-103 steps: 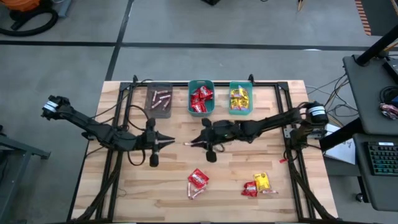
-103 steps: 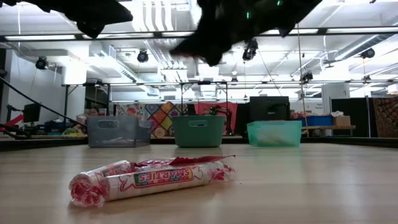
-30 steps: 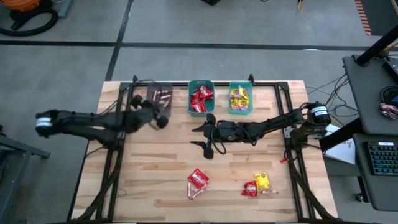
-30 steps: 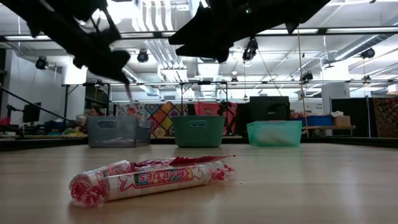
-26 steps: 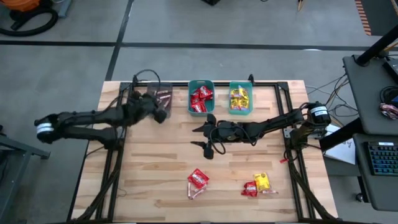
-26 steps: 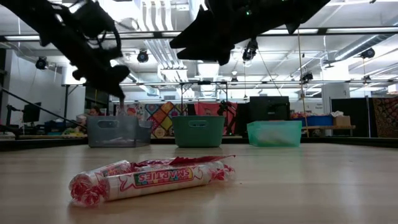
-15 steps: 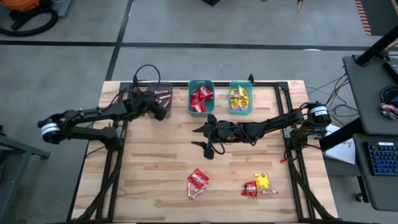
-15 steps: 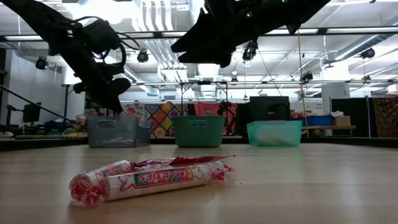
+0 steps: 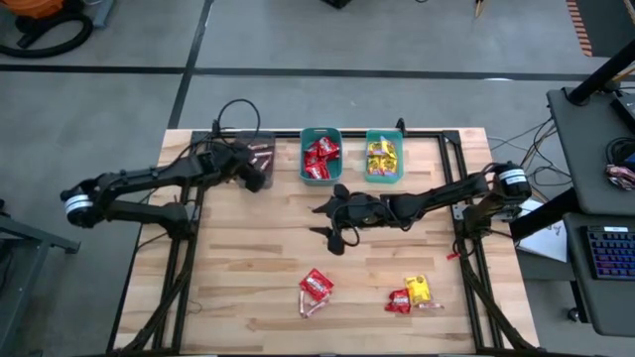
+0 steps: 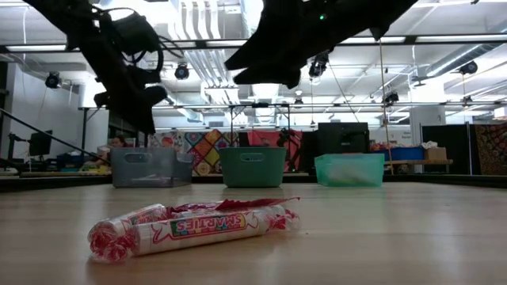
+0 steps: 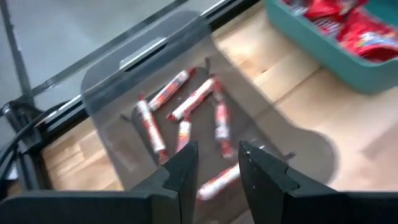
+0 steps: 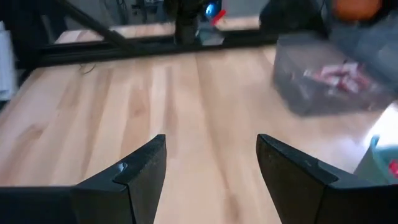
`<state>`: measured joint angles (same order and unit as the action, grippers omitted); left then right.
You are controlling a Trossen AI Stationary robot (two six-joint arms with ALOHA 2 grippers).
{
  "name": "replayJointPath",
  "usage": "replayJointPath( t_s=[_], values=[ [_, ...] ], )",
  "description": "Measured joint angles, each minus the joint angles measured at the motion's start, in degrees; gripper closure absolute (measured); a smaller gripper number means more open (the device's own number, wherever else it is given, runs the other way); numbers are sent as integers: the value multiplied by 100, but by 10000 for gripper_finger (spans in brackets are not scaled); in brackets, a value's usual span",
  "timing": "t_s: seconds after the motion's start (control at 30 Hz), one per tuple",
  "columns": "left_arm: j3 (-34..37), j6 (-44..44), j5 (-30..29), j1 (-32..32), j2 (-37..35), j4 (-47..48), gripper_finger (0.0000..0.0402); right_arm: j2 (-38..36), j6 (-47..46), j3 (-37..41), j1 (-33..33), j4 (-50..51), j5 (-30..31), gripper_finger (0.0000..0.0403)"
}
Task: Sort candy
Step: Put the yellow candy on the light green bin
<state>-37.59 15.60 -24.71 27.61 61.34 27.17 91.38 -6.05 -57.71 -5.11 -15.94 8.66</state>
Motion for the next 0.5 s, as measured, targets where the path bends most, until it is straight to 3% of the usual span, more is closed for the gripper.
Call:
replayJointPath(
  t_s=[0.23, 0.5],
  values=[
    [-292, 295, 507, -1093, -50, -195, 301, -795, -1782, -4, -28, 2106, -1433, 165],
    [-247, 296, 307, -2812, -26, -1272, 301, -1044, -3876, -4, -600, 3723, -1614, 165]
  ],
)
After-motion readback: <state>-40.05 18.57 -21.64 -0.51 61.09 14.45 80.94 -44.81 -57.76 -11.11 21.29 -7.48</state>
